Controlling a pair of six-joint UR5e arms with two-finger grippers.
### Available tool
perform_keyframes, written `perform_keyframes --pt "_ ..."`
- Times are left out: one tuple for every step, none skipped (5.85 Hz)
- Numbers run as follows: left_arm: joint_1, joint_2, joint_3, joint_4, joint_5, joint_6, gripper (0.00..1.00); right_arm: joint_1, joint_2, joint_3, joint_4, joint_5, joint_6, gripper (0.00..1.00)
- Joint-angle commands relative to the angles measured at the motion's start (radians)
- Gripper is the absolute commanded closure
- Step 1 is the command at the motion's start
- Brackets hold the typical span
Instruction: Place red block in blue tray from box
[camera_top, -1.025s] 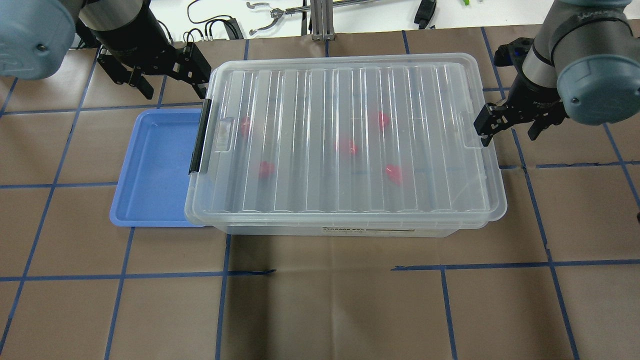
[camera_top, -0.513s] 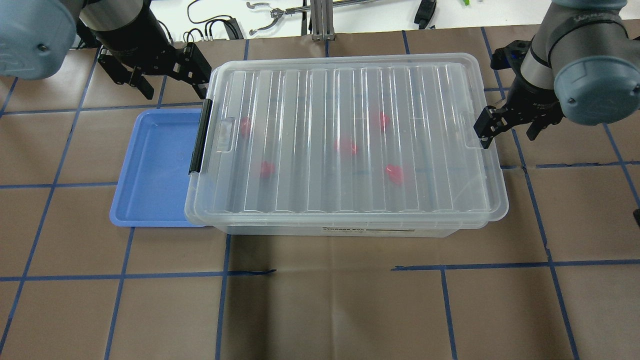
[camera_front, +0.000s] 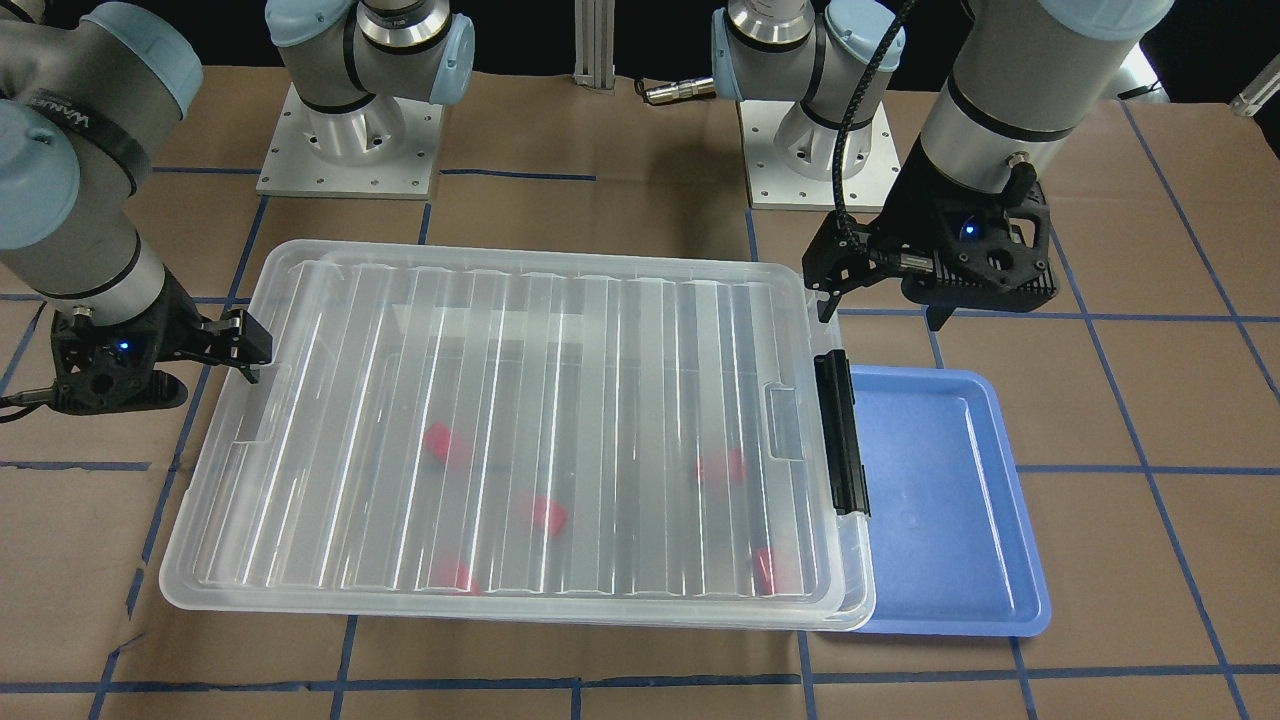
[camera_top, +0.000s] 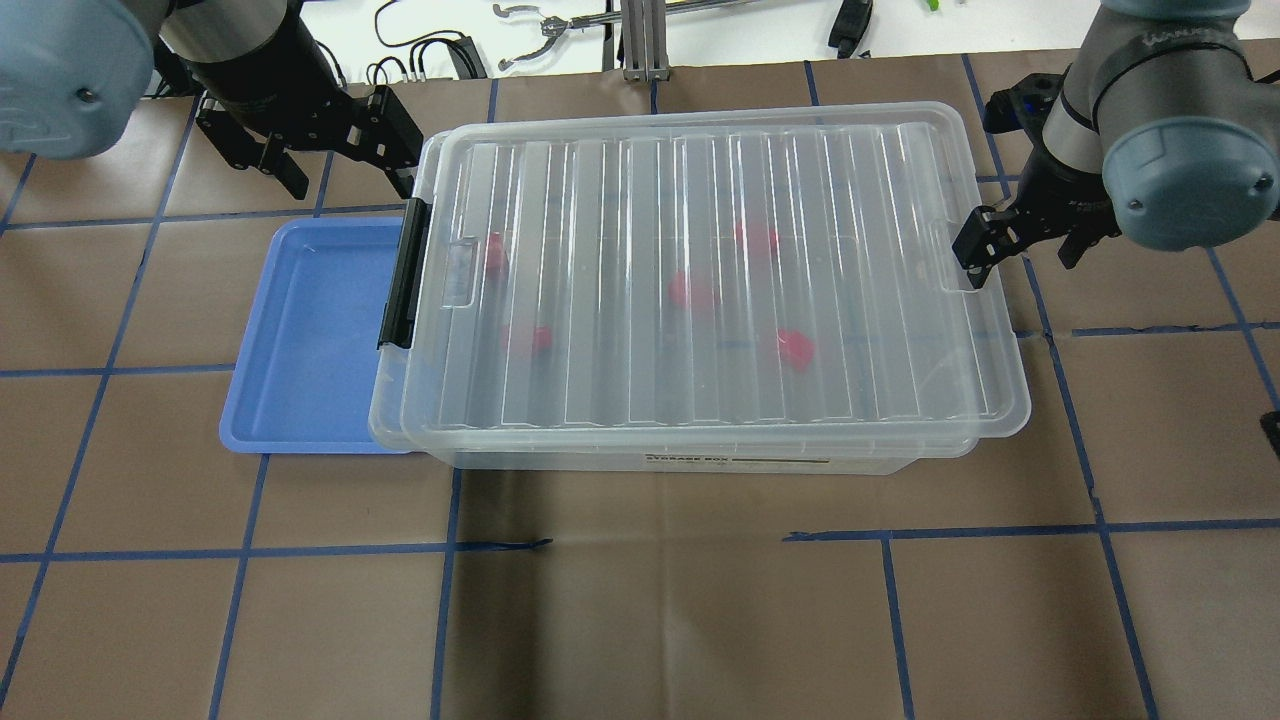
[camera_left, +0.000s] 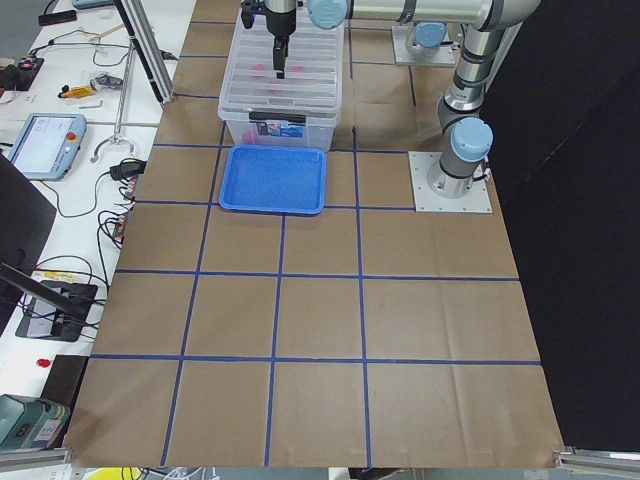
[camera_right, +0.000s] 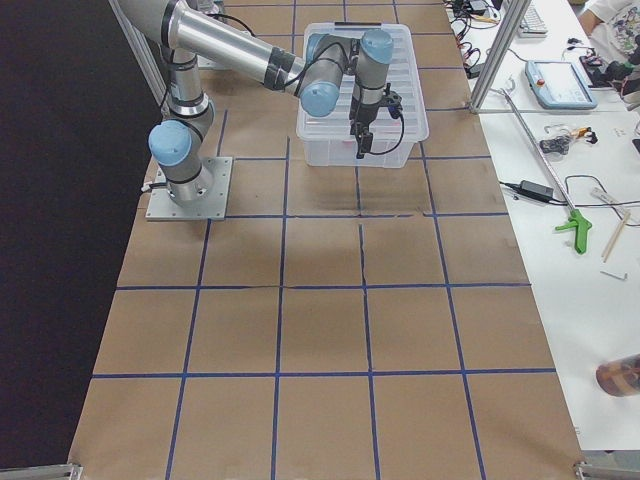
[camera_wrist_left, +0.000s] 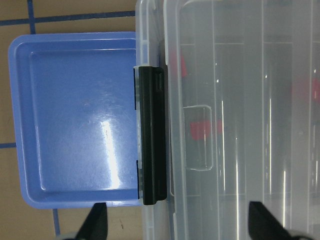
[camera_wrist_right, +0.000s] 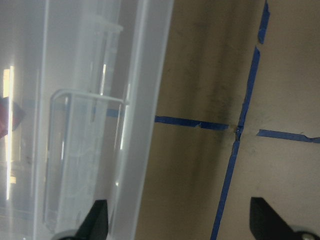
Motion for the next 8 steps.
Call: perform_keyframes --pt "0.000 0.000 0.000 0.002 0.000 0.000 0.02 -0.050 0.001 0.000 -0.028 -0.016 0.007 0.00" --pt "0.000 0.000 0.000 0.000 0.000 0.000 0.02 -0.073 0.001 0.000 -0.028 -0.016 0.008 0.00" --pt "0.000 0.000 0.000 0.000 0.000 0.000 0.02 -0.094 0.001 0.000 -0.028 -0.016 0.007 0.00" --pt "0.000 0.001 0.000 0.000 0.000 0.000 0.02 -0.110 0.001 0.000 -0.028 -0.016 0.001 0.00" --pt "0.000 0.001 0.000 0.000 0.000 0.000 0.02 -0.111 0.001 0.000 -0.028 -0.016 0.001 0.00" --pt "0.000 0.001 0.000 0.000 0.000 0.000 0.02 -0.139 0.001 0.000 -0.028 -0.015 -0.003 0.00" --pt "0.000 0.001 0.000 0.000 0.000 0.000 0.02 -0.159 0.001 0.000 -0.028 -0.013 -0.009 0.00" --pt "0.000 0.001 0.000 0.000 -0.001 0.000 0.02 -0.162 0.001 -0.003 -0.030 -0.015 -0.019 0.00"
